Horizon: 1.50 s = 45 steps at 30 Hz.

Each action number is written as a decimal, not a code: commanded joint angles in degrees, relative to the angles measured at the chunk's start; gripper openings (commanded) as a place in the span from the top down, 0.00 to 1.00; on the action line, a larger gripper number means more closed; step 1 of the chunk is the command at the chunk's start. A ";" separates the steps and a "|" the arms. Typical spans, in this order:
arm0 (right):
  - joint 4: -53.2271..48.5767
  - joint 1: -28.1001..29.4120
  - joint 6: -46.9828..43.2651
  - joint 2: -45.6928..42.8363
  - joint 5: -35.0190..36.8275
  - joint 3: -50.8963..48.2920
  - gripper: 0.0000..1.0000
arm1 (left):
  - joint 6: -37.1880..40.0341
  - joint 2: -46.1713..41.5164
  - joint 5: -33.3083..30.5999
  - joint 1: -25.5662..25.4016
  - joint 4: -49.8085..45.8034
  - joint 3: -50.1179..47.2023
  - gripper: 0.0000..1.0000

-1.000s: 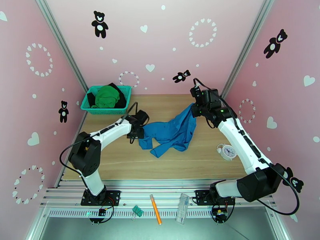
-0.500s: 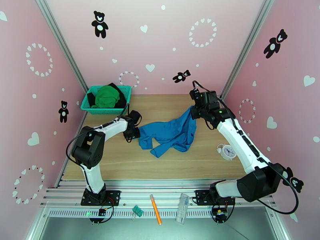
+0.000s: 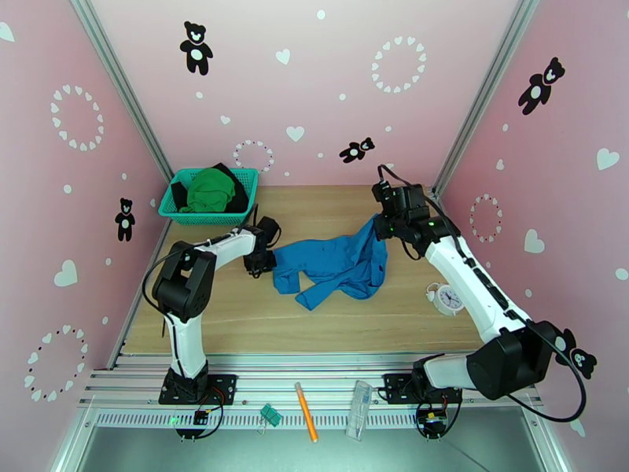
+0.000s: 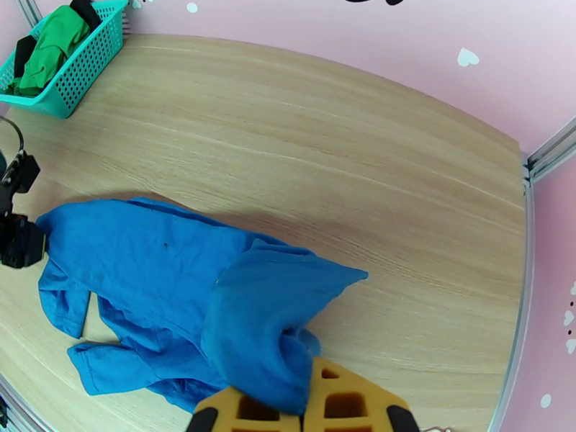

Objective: Fold and stack the mixed laundry pile

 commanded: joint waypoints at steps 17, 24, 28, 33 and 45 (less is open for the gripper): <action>-11.31 -0.18 1.76 -4.68 -1.24 16.34 1.00 | 7.48 -23.78 -1.40 0.68 -12.64 19.44 1.00; -12.95 -1.37 -0.67 4.25 1.71 32.70 1.00 | 11.13 -18.70 -2.46 3.78 -20.82 44.91 1.00; -15.03 -4.08 -2.00 17.20 0.48 50.67 1.00 | 11.80 -3.95 0.96 9.23 -25.98 69.85 1.00; -20.01 -7.08 -2.86 37.49 -1.51 85.40 1.00 | 3.30 9.88 18.27 19.05 -18.46 88.47 1.00; -7.00 -8.90 -2.80 30.97 -1.54 79.17 1.00 | 1.95 6.31 23.52 22.61 -7.37 83.65 1.00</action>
